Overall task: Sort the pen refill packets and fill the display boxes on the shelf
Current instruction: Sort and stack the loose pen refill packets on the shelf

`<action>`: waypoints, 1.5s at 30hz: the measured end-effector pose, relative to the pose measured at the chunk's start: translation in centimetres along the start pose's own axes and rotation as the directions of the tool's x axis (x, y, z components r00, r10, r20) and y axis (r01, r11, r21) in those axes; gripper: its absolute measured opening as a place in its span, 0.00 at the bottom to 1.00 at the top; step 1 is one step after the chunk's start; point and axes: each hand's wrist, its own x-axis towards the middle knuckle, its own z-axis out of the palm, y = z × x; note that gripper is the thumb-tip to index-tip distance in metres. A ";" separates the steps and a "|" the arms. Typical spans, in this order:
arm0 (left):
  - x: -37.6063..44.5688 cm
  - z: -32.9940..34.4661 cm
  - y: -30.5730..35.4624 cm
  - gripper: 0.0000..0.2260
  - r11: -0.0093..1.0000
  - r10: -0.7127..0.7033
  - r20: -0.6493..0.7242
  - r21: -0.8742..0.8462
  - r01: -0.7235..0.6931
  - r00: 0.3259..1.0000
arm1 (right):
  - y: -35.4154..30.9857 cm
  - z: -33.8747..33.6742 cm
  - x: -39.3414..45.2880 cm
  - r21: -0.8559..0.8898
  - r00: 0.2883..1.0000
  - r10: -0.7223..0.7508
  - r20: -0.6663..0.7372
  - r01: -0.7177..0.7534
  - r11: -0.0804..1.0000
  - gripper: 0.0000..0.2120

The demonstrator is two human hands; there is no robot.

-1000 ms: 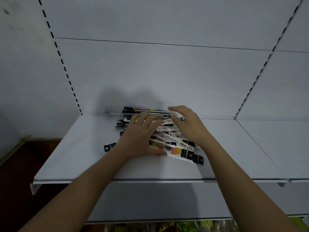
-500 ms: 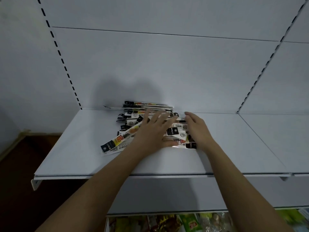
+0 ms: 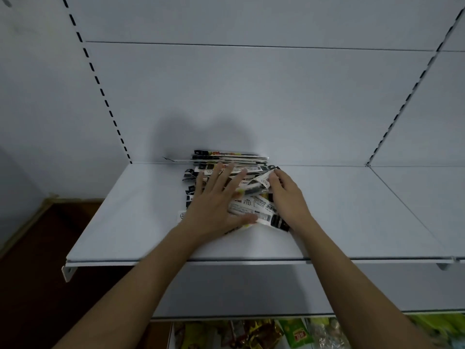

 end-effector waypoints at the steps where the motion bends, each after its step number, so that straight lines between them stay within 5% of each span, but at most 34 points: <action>1: 0.6 -0.2 0.3 0.45 0.998 0.050 -0.008 0.040 -0.050 0.999 | 0.1 0.1 0.2 0.022 1.000 -0.003 0.006 0.003 1.000 0.15; 5: -0.5 -1.4 1.0 0.49 0.986 0.137 0.005 0.095 -0.136 0.991 | 1.2 -0.8 -0.2 0.111 0.990 0.041 -0.132 -0.026 0.993 0.16; 8: -2.5 -0.4 1.9 0.51 0.977 0.171 0.120 0.106 -0.184 0.978 | 1.5 -0.4 -0.5 -0.095 0.980 -0.083 -0.180 0.067 0.993 0.18; 12: -0.7 0.6 1.0 0.43 0.999 0.015 0.111 0.037 -0.019 0.994 | 1.7 1.3 0.4 -0.369 0.991 -0.114 -0.066 0.082 0.926 0.22; 16: -0.4 0.4 1.1 0.46 0.999 -0.033 0.117 0.043 0.028 0.993 | 1.5 -0.3 0.1 -0.021 0.997 -0.029 -0.077 0.028 0.999 0.19; 20: -2.4 -0.7 1.1 0.58 1.000 -0.005 0.092 -0.024 0.008 0.996 | 0.8 -3.3 -2.0 -0.065 0.963 -0.181 -0.202 0.171 0.983 0.06; 22: -3.6 -0.9 0.9 0.58 1.000 -0.006 0.032 -0.027 0.007 0.999 | -0.3 -3.9 -3.8 -0.038 0.963 -0.255 -0.085 0.253 0.967 0.06; 26: -5.1 -0.2 1.4 0.52 0.995 -0.080 -0.035 -0.069 0.077 0.996 | -1.3 -2.6 -7.3 -0.196 0.908 -0.372 0.192 0.407 0.892 0.05; 29: -6.2 -0.9 2.1 0.43 0.986 -0.114 -0.093 -0.131 0.101 0.989 | -1.2 -1.0 -8.7 -0.275 0.895 -0.302 0.328 0.396 0.876 0.15; 33: -8.2 -1.9 3.3 0.34 0.948 -0.157 -0.103 -0.293 0.121 0.982 | -0.7 -0.8 -8.7 -0.345 0.889 -0.257 0.380 0.394 0.852 0.12; 40: -7.4 -1.7 5.0 0.25 0.993 0.116 -0.222 0.026 -0.113 0.968 | 0.6 -4.2 -6.9 -0.275 0.872 -0.327 0.365 0.437 0.856 0.07; 43: -6.7 -0.7 4.8 0.12 0.965 0.228 -0.279 0.191 -0.179 0.933 | -0.1 -3.9 -6.6 -0.117 0.806 -0.379 0.455 0.475 0.872 0.07; 45: -7.0 -0.6 4.0 0.11 0.960 0.227 -0.309 0.230 -0.159 0.923 | -0.9 -3.4 -6.3 0.015 0.840 -0.401 0.366 0.425 0.905 0.09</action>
